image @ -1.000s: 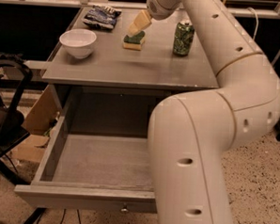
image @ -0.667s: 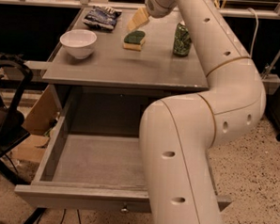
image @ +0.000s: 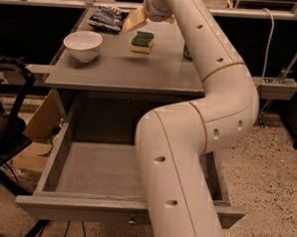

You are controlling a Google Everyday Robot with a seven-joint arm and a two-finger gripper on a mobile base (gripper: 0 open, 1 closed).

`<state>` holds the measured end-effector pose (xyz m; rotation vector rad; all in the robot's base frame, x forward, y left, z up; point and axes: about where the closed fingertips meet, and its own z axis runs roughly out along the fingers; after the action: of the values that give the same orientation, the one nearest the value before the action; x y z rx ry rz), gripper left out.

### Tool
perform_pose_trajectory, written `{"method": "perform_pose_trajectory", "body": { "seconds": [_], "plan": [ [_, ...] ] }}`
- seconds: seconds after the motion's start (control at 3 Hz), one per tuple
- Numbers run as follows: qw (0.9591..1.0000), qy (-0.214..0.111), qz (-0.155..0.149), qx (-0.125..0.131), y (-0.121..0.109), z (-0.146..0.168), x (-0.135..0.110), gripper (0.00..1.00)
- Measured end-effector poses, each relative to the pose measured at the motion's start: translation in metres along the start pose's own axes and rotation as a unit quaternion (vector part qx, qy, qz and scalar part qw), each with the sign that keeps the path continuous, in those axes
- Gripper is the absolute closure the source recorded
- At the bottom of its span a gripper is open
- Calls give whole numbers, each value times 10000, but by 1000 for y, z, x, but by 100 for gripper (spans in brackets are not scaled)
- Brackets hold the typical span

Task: Place sponge into top drawer

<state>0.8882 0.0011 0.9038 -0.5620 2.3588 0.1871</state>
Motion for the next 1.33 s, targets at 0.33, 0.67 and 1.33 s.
{"method": "perform_pose_trajectory", "body": {
  "seconds": [0.33, 0.67, 1.33],
  "plan": [
    [9988, 193, 428, 171, 9, 18, 4, 0],
    [9968, 432, 591, 327, 21, 33, 11, 0],
    [9879, 1041, 950, 653, 19, 70, 50, 21]
  ]
}}
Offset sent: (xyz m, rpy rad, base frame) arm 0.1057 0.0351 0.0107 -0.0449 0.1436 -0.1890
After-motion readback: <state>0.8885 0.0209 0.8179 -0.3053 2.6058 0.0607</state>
